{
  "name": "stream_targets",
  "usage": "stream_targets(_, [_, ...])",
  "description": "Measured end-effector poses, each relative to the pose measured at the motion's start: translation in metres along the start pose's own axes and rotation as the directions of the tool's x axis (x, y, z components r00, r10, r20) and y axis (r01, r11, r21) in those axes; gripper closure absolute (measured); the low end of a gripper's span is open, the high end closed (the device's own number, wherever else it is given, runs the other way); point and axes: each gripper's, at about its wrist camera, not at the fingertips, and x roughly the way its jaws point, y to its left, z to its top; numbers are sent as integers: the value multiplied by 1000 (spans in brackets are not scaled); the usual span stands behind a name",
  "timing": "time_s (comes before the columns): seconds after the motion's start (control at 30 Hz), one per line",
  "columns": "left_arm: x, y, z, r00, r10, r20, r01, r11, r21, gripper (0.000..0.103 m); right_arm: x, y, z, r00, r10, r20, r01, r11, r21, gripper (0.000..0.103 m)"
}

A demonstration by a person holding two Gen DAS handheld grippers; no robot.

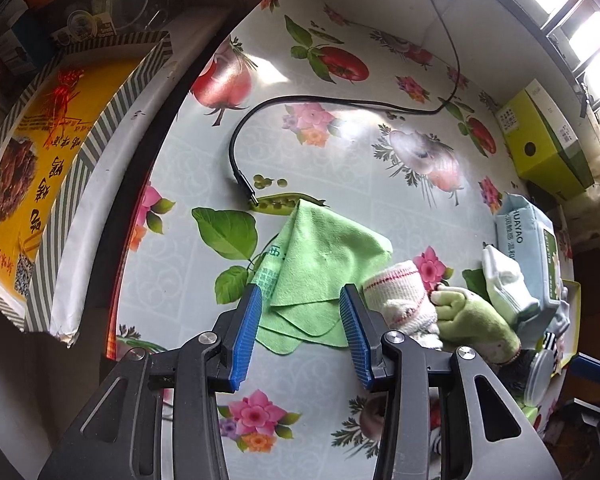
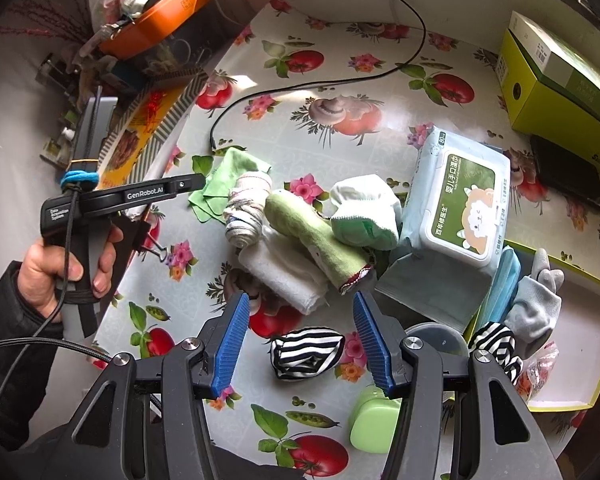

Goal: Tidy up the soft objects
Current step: 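Grasp the green microfiber cloth with the left gripper while the right gripper grasps the white sock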

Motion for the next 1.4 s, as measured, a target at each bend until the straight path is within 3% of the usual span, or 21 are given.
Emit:
stream_targets(0.27, [33, -1, 10, 999, -1, -37, 2, 999, 35, 61, 26, -3, 20, 999, -11, -34, 11, 1000, -19, 49])
stream_targets(0.47, [34, -8, 7, 1000, -15, -22, 16, 998, 59, 57, 32, -3, 33, 999, -18, -26, 18, 999, -35, 49])
stream_targets(0.63, [36, -16, 3, 1000, 29, 5, -30, 994, 106, 55, 37, -8, 50, 998, -67, -7, 66, 997, -51, 49])
stream_targets(0.83, [41, -35, -9, 991, 113, 69, -125, 970, 210, 47, 60, -13, 67, 988, -151, -39, 148, 985, -87, 49])
stream_targets(0.97, [41, -33, -10, 991, 107, 79, -122, 971, 207, 47, 80, -17, 69, 972, -218, -88, 208, 971, -115, 49])
stream_targets(1.03, [41, -33, -10, 991, 108, 83, -123, 969, 213, 47, 89, -18, 69, 966, -233, -116, 218, 968, -126, 52])
stream_targets(1.1, [40, -33, -11, 991, 105, 84, -121, 970, 213, 47, 96, -17, 67, 960, -247, -132, 229, 963, -140, 62])
stream_targets(1.2, [37, -30, -11, 989, 116, 91, -132, 970, 205, 61, 101, -18, 66, 958, -251, -137, 231, 962, -142, 77])
stream_targets(1.23, [36, -28, -10, 989, 114, 91, -130, 971, 199, 82, 100, -18, 66, 960, -246, -131, 228, 964, -140, 82])
stream_targets(1.27, [35, -25, -9, 991, 105, 82, -118, 975, 187, 94, 98, -19, 67, 962, -243, -122, 226, 964, -139, 83])
stream_targets(1.4, [33, -17, -6, 996, 68, 63, -77, 985, 154, 95, 82, -18, 69, 974, -213, -75, 203, 971, -124, 86])
